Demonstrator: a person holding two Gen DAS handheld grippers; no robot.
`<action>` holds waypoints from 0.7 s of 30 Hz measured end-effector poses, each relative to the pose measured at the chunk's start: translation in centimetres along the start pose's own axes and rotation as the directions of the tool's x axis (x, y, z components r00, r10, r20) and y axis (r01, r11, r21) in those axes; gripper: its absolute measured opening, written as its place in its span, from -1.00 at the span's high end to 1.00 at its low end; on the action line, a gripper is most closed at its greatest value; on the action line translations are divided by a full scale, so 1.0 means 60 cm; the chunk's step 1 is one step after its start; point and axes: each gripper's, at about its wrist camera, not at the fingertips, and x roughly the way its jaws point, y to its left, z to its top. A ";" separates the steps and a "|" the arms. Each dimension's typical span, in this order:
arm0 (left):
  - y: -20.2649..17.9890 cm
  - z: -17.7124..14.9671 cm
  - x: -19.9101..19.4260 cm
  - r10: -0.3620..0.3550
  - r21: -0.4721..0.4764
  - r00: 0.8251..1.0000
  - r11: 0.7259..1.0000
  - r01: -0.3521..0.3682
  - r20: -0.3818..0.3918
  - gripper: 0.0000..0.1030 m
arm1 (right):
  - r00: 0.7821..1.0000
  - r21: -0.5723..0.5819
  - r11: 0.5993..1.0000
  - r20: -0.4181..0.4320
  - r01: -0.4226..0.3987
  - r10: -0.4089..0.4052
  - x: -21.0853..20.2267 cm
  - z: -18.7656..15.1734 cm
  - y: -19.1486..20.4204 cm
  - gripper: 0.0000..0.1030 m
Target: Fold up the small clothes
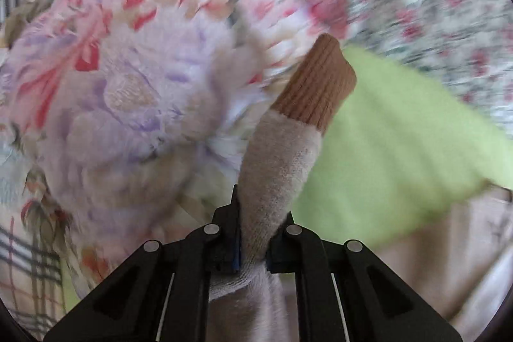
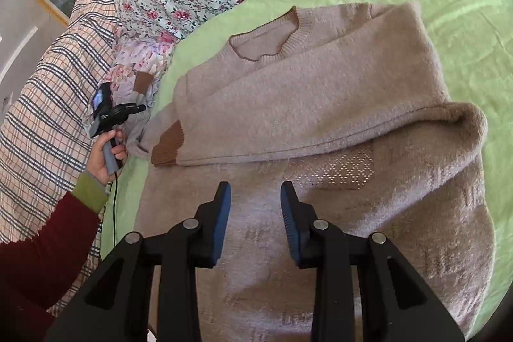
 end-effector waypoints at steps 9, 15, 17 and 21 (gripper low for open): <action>-0.217 -0.087 -0.176 -0.430 0.151 0.902 0.895 0.420 0.038 0.84 | 1.000 0.015 1.000 0.016 -0.015 0.015 0.000 -0.005 0.012 0.35; -0.394 -0.151 -0.160 -0.562 0.254 0.821 0.783 0.568 -0.101 0.83 | 0.999 0.049 0.999 0.043 0.022 -0.024 -0.020 -0.001 -0.016 0.35; -0.437 -0.177 -0.141 -0.556 0.276 0.818 0.772 0.573 -0.145 0.83 | 0.998 0.062 0.998 0.049 0.030 -0.033 -0.025 0.001 -0.025 0.35; -0.490 -0.206 -0.093 -0.527 0.310 0.817 0.756 0.577 -0.235 0.79 | 0.997 0.092 0.995 0.061 0.046 -0.051 -0.027 0.008 -0.042 0.35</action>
